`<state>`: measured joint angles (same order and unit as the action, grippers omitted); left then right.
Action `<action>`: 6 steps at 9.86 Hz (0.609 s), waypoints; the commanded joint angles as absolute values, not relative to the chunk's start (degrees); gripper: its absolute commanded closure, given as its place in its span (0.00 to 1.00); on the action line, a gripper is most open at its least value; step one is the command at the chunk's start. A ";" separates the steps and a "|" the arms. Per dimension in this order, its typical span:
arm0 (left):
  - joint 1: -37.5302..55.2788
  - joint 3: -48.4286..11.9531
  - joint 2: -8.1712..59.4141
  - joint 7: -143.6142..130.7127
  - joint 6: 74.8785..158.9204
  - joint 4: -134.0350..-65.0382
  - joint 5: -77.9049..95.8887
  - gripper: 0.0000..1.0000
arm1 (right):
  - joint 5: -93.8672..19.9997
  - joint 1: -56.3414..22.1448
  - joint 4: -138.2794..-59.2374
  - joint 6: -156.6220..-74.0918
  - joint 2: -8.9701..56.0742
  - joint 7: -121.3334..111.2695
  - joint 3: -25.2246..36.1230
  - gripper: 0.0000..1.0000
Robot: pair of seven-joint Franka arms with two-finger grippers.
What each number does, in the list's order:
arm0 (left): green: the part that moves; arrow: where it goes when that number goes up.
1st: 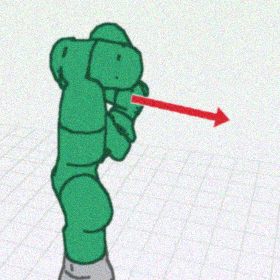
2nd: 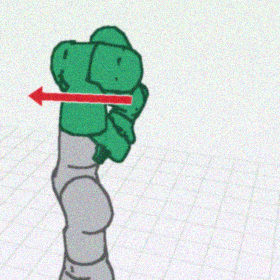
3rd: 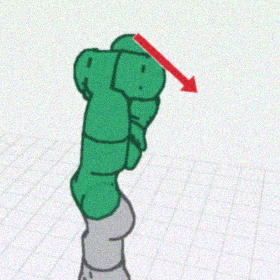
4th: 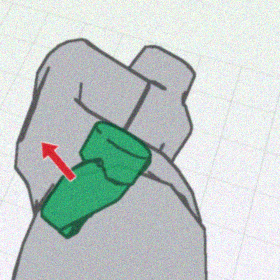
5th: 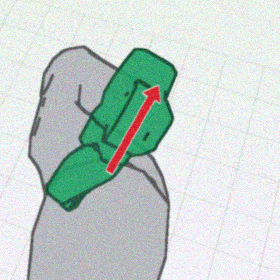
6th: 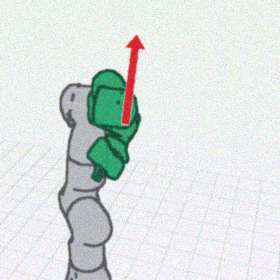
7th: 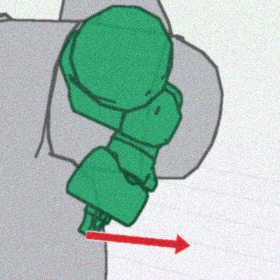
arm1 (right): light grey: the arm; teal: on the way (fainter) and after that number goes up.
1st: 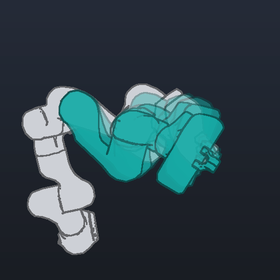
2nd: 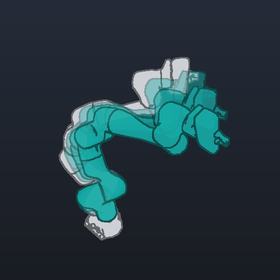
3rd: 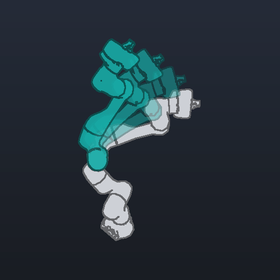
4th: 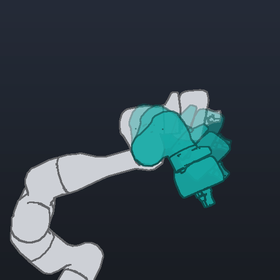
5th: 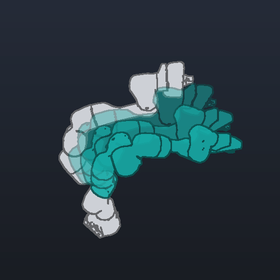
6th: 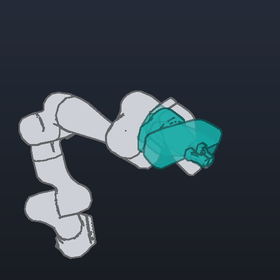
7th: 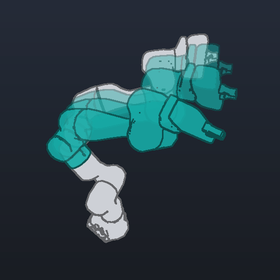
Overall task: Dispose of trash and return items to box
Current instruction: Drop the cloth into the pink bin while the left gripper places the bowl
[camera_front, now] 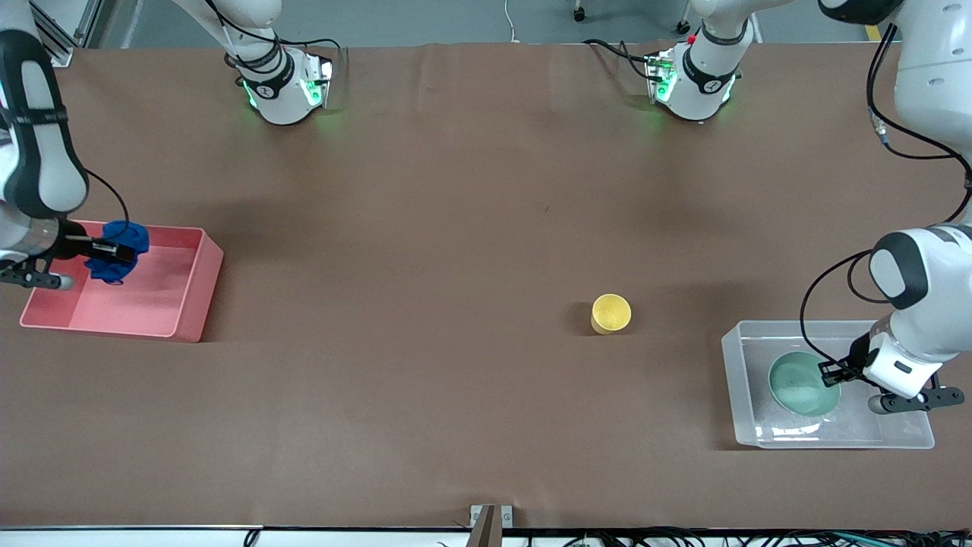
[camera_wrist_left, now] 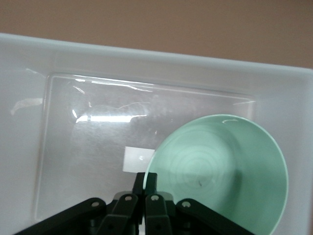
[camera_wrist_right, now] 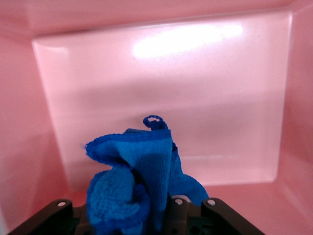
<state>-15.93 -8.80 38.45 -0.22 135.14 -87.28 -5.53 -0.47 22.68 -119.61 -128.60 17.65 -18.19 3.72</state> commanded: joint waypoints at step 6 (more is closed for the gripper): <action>-17.14 -9.84 42.29 0.61 134.91 -84.99 -5.98 0.02 | -0.35 23.03 -114.18 -131.04 23.90 -18.98 2.64 0.82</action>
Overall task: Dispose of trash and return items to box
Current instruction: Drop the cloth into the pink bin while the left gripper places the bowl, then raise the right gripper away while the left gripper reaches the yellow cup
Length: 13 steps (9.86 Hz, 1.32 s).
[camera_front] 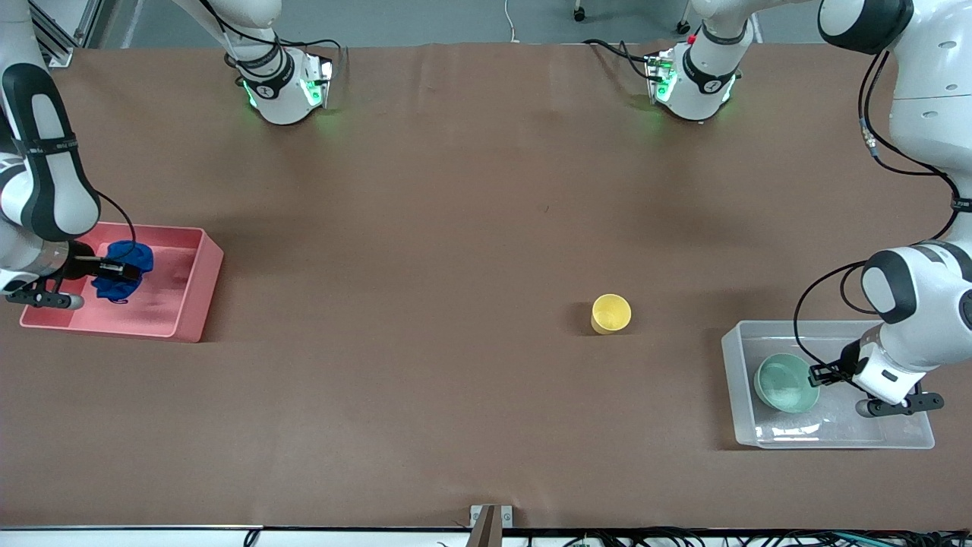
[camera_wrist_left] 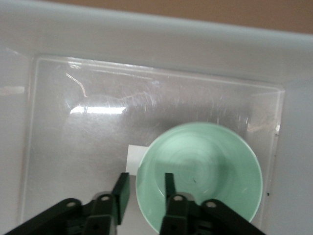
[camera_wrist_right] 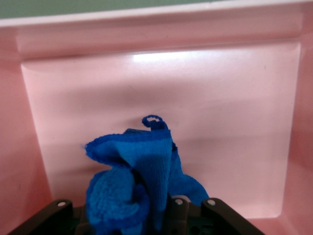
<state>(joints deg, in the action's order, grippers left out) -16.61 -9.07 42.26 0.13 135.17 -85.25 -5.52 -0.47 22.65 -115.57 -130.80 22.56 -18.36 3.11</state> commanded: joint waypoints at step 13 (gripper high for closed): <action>-3.71 -23.91 30.40 -46.79 116.80 -92.01 -13.00 0.00 | -0.18 10.04 -98.96 -96.09 -2.00 -14.00 2.20 0.00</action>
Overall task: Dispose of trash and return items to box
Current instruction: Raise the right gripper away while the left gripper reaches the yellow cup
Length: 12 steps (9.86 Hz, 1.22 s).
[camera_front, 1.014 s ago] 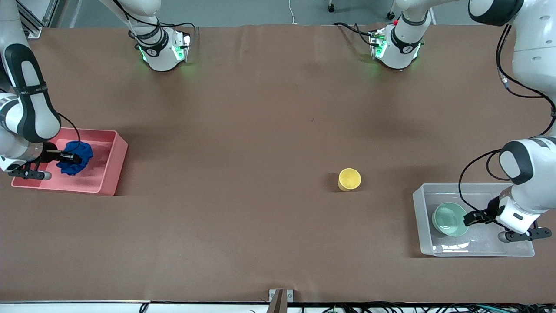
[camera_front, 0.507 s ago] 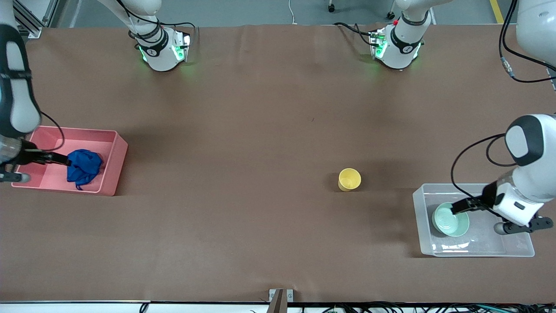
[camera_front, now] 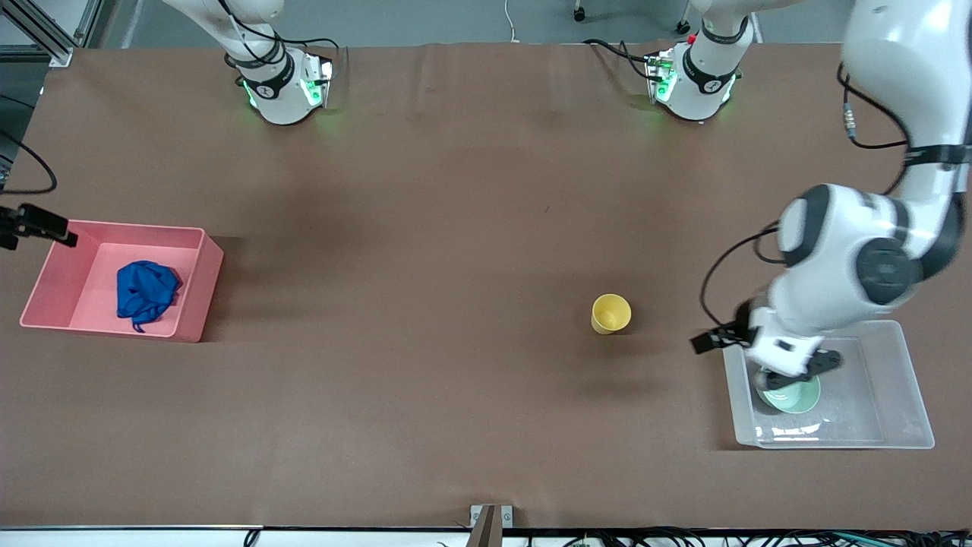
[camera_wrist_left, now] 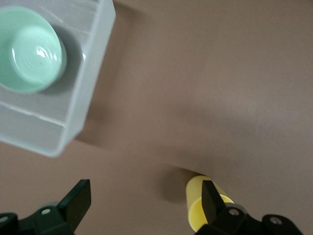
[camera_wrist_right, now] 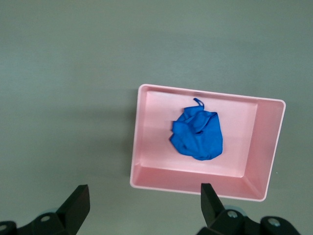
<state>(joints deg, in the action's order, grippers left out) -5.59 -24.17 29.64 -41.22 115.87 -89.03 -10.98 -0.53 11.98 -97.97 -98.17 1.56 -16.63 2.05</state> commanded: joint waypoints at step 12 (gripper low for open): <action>1.67 -23.82 34.01 -63.35 131.04 -105.56 -16.08 0.96 | -0.97 -1.49 -89.32 -86.04 -4.60 0.35 0.88 0.00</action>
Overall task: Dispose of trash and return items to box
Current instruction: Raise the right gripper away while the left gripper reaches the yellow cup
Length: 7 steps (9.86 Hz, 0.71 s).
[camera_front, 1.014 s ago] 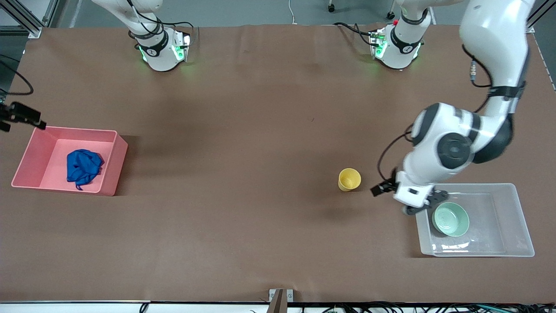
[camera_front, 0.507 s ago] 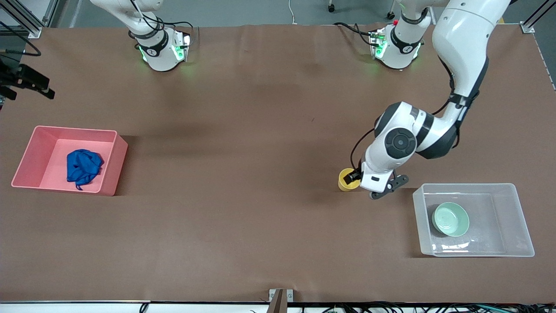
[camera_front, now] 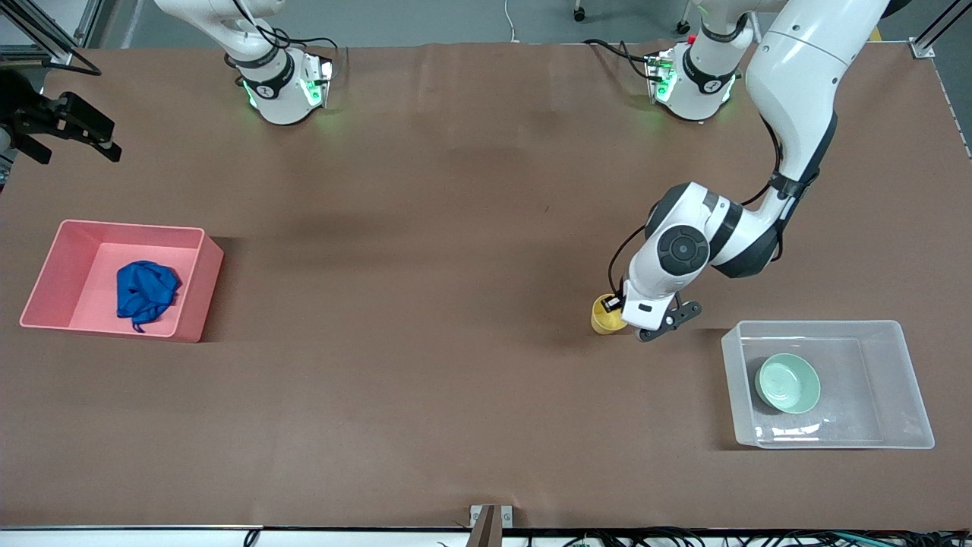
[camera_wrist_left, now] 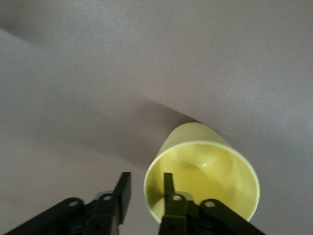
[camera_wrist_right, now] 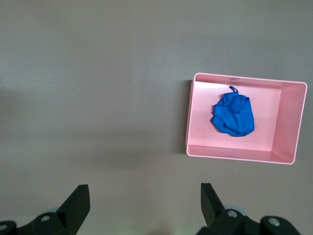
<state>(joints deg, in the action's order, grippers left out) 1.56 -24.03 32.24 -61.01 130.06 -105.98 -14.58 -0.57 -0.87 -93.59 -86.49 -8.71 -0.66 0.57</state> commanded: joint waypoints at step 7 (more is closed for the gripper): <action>-2.10 -23.20 30.32 -53.83 120.07 -88.53 -16.26 1.00 | -0.97 -1.85 -87.54 -85.43 -1.76 1.32 0.97 0.00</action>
<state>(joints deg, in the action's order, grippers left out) -0.71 -23.37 28.82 -57.46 122.26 -91.29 -15.07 -0.59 -1.32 -87.88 -86.19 -1.80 0.04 0.63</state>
